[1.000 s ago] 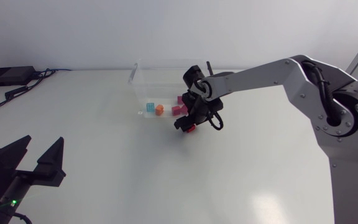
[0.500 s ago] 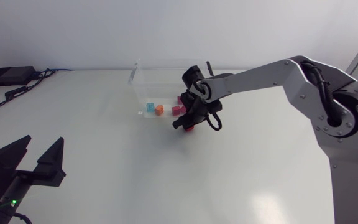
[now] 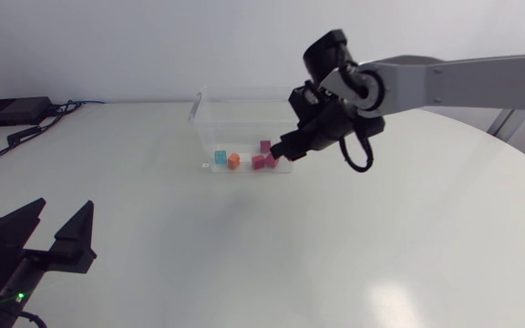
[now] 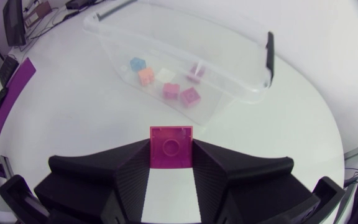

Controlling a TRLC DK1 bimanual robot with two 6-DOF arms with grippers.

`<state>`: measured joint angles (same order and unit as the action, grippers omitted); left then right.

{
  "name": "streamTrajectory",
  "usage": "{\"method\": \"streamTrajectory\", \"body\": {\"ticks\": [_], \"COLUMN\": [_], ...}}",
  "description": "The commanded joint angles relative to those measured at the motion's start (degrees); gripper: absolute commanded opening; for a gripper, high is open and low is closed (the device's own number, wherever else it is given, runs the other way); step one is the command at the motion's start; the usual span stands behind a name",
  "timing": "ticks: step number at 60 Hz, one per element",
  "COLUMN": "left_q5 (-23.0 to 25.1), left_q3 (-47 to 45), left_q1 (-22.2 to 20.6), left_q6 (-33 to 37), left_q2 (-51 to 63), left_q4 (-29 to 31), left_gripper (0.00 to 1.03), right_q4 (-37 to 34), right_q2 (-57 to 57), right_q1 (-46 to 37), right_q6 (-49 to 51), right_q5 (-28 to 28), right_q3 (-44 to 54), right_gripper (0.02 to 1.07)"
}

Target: Place the duplo bricks in the container

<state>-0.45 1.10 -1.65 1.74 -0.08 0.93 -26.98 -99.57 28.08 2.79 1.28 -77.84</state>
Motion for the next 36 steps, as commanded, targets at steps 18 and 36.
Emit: {"method": "streamTrajectory", "body": {"ticks": [18, 36], "left_q5": [-0.08, -0.08], "left_q3": [-1.02, -1.02], "left_q1": [-0.28, -0.28], "left_q6": [0.81, 0.81], "left_q2": [-0.71, -0.71], "left_q4": [-0.49, -0.49], "left_gripper": [0.99, 0.99], "right_q4": [5.54, 22.50], "right_q2": [4.47, -3.17], "right_q1": [-2.06, -3.73], "right_q6": [-1.20, -2.44], "right_q5": [-0.05, -1.45], "right_q3": [-1.70, -2.14], "right_gripper": [0.21, 0.21]}}
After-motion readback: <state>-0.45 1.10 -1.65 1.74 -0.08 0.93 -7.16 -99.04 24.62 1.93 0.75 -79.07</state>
